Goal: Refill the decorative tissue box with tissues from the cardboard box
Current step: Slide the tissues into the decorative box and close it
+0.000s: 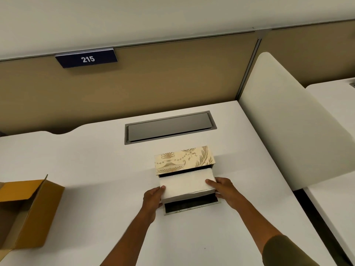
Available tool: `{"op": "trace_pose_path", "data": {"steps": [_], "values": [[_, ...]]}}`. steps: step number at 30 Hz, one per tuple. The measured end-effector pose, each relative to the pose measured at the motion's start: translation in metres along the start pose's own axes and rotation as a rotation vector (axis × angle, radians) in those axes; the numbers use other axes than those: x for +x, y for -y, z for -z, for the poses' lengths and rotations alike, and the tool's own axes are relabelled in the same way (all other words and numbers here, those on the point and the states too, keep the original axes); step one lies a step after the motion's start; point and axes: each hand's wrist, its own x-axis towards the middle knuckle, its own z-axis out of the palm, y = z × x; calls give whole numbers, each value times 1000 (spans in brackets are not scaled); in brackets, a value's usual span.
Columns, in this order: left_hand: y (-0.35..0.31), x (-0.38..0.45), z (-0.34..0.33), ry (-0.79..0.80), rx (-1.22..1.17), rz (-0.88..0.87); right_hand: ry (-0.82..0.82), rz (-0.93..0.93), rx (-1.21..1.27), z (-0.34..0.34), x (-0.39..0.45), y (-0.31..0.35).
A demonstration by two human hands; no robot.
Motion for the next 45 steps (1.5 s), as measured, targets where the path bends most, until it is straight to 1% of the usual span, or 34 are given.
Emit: {"op": "trace_pose_path", "data": {"steps": [6, 10, 17, 22, 28, 33, 36, 39, 41, 43, 45], "values": [[-1, 8, -3, -24, 58, 30, 3, -9, -58, -1, 13, 3], [0, 14, -10, -68, 88, 29, -10, -14, -98, -1, 18, 1], [0, 18, -19, -112, 170, -20, -50, -17, -170, -5, 20, 0], [0, 20, -21, -113, 221, -58, -72, 0, -262, -7, 19, 0], [-2, 19, -22, -127, 222, -75, -87, 1, -325, -9, 19, 0], [-1, 18, -20, -117, 161, -74, -111, 16, -375, -9, 16, 2], [-4, 18, -15, -145, 110, -96, -132, 15, -306, -1, 15, 10], [-11, 20, -10, -257, 46, -131, -210, 42, -170, 11, 16, 24], [-19, 19, -7, -300, -11, -180, -251, 100, -109, 14, 17, 35], [-28, 17, -6, -286, -27, -260, -272, 172, -61, 14, 18, 47], [-37, 16, -6, -267, 30, -335, -274, 226, -40, 11, 18, 61]]}}
